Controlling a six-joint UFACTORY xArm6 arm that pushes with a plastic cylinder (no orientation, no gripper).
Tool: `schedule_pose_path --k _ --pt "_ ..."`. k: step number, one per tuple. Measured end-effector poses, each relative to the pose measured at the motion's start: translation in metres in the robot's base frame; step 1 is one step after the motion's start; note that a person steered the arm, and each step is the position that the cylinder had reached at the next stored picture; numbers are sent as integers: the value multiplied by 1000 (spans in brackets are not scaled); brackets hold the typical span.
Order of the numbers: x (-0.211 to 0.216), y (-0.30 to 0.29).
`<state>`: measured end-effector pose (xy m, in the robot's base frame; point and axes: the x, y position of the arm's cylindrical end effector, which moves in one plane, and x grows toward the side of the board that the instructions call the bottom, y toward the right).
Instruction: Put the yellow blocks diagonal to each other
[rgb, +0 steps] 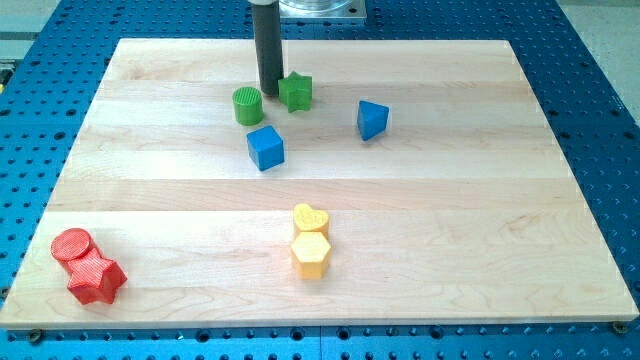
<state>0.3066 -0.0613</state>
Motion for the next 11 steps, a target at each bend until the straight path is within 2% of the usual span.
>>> schedule_pose_path --k 1,3,4,5,6,7,8,10,11 --pt "23 -2" --pt "44 -51" --pt "25 -50" --pt "-18 -13" --pt "-49 117" --pt "-11 245" --pt "94 261" --pt "280 189" --pt "312 140"
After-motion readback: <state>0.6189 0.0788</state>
